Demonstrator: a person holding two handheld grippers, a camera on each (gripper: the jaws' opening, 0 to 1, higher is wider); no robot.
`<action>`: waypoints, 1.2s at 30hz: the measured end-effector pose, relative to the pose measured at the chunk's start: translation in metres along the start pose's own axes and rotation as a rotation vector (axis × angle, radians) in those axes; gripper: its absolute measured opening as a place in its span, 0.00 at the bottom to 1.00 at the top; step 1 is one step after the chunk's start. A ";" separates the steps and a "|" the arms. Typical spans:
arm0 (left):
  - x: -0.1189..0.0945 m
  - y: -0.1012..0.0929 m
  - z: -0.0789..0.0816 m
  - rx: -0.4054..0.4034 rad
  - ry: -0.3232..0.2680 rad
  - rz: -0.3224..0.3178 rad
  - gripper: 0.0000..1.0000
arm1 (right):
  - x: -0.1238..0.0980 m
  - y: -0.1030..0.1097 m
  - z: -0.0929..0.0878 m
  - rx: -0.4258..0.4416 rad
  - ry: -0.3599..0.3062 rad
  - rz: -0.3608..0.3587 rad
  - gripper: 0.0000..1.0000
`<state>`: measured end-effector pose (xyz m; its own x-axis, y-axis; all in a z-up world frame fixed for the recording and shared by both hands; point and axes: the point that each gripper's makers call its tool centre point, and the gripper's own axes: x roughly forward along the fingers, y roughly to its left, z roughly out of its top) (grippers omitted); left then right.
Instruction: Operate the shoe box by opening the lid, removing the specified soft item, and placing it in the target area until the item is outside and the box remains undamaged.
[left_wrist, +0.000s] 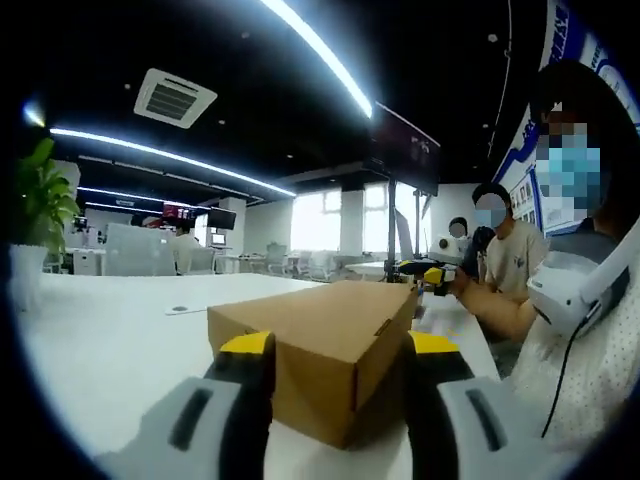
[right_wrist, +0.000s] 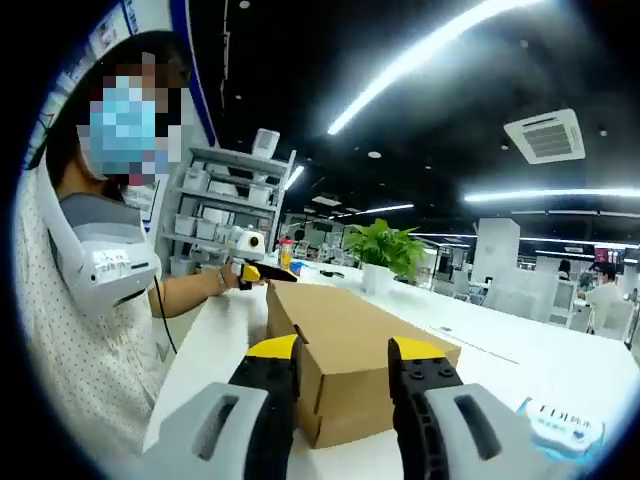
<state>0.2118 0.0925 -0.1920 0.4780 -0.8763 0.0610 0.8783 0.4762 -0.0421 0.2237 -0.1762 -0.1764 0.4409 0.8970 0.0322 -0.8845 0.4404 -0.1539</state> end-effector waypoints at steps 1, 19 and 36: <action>0.000 0.000 0.000 0.001 0.002 -0.003 0.51 | 0.000 0.002 -0.003 0.011 -0.002 -0.030 0.39; 0.002 0.011 -0.003 0.062 0.010 0.044 0.34 | 0.004 -0.004 -0.038 0.097 0.037 -0.147 0.20; 0.013 0.013 -0.003 0.062 -0.025 0.042 0.34 | -0.006 -0.014 -0.036 0.046 0.046 -0.209 0.21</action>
<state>0.2295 0.0875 -0.1951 0.5137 -0.8537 0.0856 0.8560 0.5168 0.0162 0.2394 -0.1896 -0.2103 0.6207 0.7839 0.0130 -0.7790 0.6185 -0.1030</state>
